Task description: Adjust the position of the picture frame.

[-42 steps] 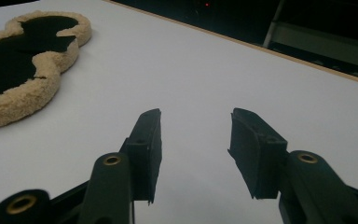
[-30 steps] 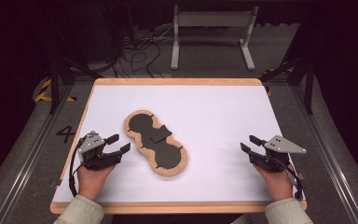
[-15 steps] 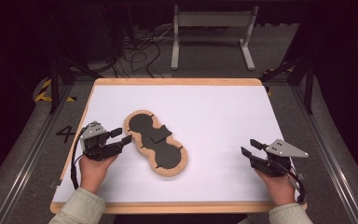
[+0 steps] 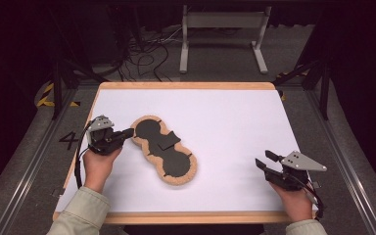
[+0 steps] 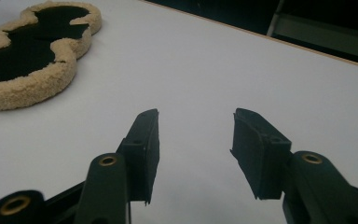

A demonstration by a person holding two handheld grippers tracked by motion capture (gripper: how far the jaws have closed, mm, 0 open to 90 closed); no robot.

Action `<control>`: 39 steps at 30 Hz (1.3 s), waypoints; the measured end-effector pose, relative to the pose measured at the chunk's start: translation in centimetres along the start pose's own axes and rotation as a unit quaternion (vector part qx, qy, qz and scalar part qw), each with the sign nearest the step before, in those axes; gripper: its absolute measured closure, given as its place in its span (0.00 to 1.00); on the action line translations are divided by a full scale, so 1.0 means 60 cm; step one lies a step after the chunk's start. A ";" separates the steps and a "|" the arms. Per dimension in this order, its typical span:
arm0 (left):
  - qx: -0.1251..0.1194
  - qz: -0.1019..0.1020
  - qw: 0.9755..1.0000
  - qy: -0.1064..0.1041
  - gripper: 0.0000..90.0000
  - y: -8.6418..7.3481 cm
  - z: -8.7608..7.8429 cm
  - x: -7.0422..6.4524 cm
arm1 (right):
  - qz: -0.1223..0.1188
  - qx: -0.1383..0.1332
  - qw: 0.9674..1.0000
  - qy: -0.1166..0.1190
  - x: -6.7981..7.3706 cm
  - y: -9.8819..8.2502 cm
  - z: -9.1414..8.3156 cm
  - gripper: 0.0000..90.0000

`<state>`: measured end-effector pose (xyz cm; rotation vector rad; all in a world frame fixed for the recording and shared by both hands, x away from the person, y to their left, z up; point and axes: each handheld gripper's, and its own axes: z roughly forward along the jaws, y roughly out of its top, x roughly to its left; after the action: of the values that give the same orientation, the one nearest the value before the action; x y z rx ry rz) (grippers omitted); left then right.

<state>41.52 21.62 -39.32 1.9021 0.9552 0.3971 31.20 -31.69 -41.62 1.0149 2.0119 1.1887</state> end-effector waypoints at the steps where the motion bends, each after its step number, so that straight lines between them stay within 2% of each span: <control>1: -0.001 0.001 1.000 0.002 1.00 0.003 0.001 0.002 | 0.001 0.002 1.000 0.000 0.001 -0.001 -0.001 0.57; 8: -0.012 -0.003 1.000 0.012 1.00 0.016 0.011 0.016 | 0.000 0.003 1.000 -0.005 0.003 -0.007 -0.011 0.57; 10: 0.006 0.005 1.000 0.013 1.00 0.020 0.024 0.022 | 0.004 0.003 1.000 -0.006 0.002 -0.009 -0.013 0.56; 12: 0.012 0.002 1.000 0.025 1.00 0.021 0.033 0.024 | 0.005 0.003 1.000 -0.007 0.002 -0.011 -0.016 0.56; 15: 0.019 -0.018 0.999 0.041 1.00 0.024 0.046 0.032 | 0.004 0.003 1.000 -0.011 0.003 -0.014 -0.021 0.56; 16: 0.019 -0.018 0.999 0.041 1.00 0.024 0.046 0.032 | 0.004 0.003 1.000 -0.011 0.003 -0.014 -0.021 0.56; 17: 0.018 -0.034 0.997 0.064 1.00 0.024 0.050 0.039 | 0.003 0.004 1.000 -0.012 0.004 -0.017 -0.024 0.56; 19: 0.018 -0.045 0.997 0.066 1.00 0.024 0.057 0.049 | 0.004 0.005 1.000 -0.013 0.004 -0.018 -0.025 0.56; 22: 0.034 -0.022 0.995 0.093 1.00 0.017 0.076 0.055 | 0.004 0.006 1.000 -0.015 0.004 -0.021 -0.028 0.56; 24: 0.043 -0.026 0.994 0.096 1.00 0.009 0.090 0.059 | 0.004 0.006 1.000 -0.014 0.004 -0.022 -0.028 0.56; 26: 0.055 -0.011 0.993 0.102 1.00 0.002 0.104 0.062 | 0.001 0.007 1.000 -0.012 0.005 -0.022 -0.028 0.56; 27: 0.058 0.004 0.993 0.106 1.00 -0.002 0.109 0.065 | 0.000 0.008 1.000 -0.009 0.006 -0.022 -0.028 0.56; 29: 0.060 0.010 0.992 0.108 1.00 -0.007 0.114 0.070 | 0.000 0.008 1.000 -0.005 0.008 -0.023 -0.027 0.56; 31: 0.059 0.000 0.992 0.107 1.00 -0.013 0.120 0.079 | -0.002 0.010 1.000 0.000 0.009 -0.024 -0.025 0.55; 35: 0.049 -0.038 0.994 0.094 1.00 -0.021 0.126 0.095 | -0.006 0.014 1.000 0.002 0.011 -0.026 -0.024 0.55; 39: 0.053 -0.045 0.993 0.100 1.00 -0.023 0.133 0.104 | -0.001 0.015 1.000 0.004 0.009 -0.028 -0.024 0.55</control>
<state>49.83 21.92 -45.25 1.9326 1.2114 0.4981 29.26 -32.38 -42.56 1.0245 2.0423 1.1651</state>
